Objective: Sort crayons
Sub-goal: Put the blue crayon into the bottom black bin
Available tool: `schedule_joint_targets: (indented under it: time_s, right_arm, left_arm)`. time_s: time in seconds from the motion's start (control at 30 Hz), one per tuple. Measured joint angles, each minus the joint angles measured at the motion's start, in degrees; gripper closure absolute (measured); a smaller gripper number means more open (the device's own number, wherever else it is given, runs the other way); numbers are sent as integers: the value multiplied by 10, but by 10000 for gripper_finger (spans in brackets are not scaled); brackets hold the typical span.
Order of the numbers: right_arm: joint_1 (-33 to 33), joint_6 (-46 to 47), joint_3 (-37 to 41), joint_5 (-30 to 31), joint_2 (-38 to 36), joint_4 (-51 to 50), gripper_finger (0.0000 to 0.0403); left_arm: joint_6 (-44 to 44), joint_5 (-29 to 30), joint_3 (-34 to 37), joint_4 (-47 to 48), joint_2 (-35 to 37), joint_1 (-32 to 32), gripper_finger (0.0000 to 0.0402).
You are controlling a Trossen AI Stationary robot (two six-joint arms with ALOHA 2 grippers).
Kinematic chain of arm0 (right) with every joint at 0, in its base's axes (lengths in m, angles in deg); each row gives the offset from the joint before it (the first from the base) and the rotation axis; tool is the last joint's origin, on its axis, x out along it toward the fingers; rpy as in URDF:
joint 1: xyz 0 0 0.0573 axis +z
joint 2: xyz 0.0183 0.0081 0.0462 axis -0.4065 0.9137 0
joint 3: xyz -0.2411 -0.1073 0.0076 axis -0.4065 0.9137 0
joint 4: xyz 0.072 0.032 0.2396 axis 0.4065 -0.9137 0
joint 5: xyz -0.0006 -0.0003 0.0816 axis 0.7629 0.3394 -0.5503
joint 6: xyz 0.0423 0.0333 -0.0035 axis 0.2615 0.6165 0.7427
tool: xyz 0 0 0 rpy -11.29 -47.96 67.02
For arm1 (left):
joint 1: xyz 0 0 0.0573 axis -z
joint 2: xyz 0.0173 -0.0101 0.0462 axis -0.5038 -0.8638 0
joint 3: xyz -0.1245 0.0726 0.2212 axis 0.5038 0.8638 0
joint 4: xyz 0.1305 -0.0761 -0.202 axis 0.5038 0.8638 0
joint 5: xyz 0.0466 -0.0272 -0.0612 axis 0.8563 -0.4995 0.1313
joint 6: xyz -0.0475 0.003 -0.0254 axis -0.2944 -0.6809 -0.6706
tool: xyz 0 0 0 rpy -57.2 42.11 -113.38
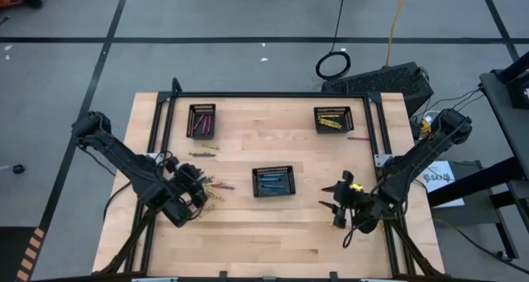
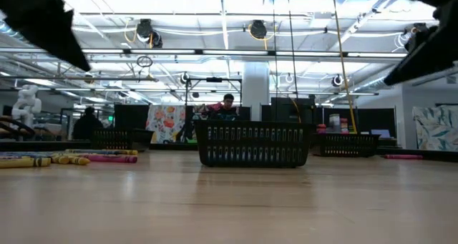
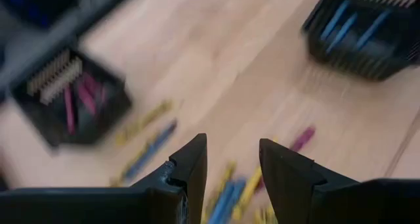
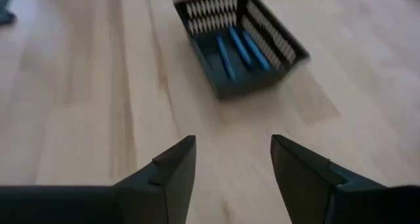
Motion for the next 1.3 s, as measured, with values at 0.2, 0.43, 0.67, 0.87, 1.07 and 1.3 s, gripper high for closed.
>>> schedule_joint_targets:
  time_s: [0.2,0.43,0.67,0.87,1.07,1.3]
  right_arm:
    - [-3,-84,0,62,65,153,218]
    - [-24,-148,0,75,165,336,218]
    - [-37,-234,0,74,236,493,218]
    - [-37,-276,0,74,241,545,218]
    - [-39,-287,0,74,241,550,218]
    - [-44,-287,0,74,241,550,218]
  left_arm:
    - [-73,-171,0,21,0,-17,256]
    - [-33,-312,0,23,0,-72,256]
    - [60,-346,36,8,0,-185,266]
    - [166,-341,109,-71,0,-287,297]
    - [264,-298,123,-106,0,-352,310]
    - [373,-292,122,-158,0,-418,297]
